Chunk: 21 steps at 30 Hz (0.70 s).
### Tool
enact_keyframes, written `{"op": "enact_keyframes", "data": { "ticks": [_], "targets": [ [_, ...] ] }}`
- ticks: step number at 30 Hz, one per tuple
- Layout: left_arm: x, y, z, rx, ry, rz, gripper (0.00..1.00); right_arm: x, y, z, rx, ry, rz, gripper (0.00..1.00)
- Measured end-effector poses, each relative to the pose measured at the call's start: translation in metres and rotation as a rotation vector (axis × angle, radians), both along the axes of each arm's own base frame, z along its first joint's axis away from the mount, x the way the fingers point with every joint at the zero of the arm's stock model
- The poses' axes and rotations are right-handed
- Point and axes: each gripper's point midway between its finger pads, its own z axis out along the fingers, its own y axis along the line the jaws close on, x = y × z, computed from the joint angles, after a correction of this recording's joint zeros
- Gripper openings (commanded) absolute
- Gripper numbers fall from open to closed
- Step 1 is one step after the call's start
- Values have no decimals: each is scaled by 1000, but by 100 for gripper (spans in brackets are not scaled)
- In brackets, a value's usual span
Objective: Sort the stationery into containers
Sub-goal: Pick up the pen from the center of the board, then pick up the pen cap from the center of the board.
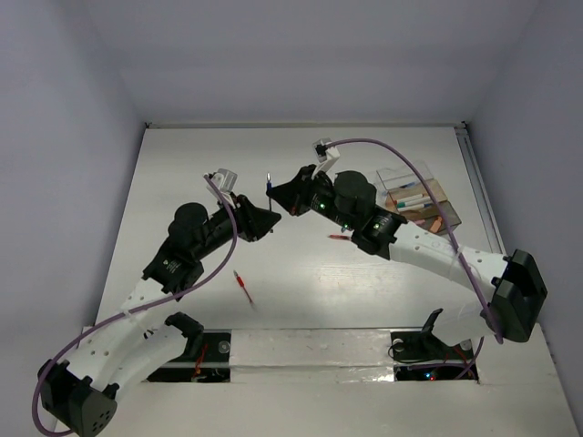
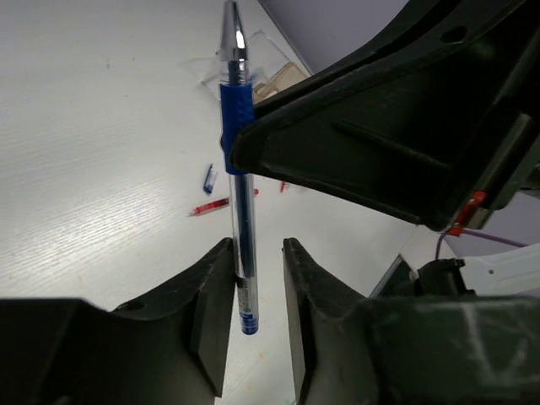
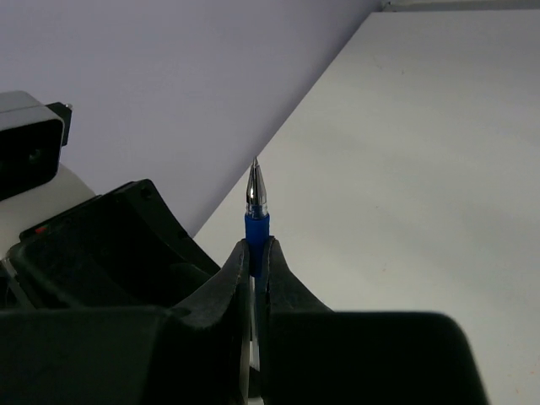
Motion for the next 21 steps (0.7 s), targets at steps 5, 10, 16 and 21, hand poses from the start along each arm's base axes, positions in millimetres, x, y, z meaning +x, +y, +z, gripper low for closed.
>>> {"op": "enact_keyframes", "data": {
  "ticks": [5,10,16,21],
  "targets": [
    [4,4,-3,6,5,35,0,-4,2,0,5,2,24,0],
    [-1,9,-2,25,-8,42,0,-5,-1,1,-7,-2,25,41],
    [-2,25,19,105,-93,88,0,3,-45,3,-120,-51,-9,59],
    [-4,36,34,143,-171,116,0,32,-112,-9,-258,-58,-129,46]
  ]
}}
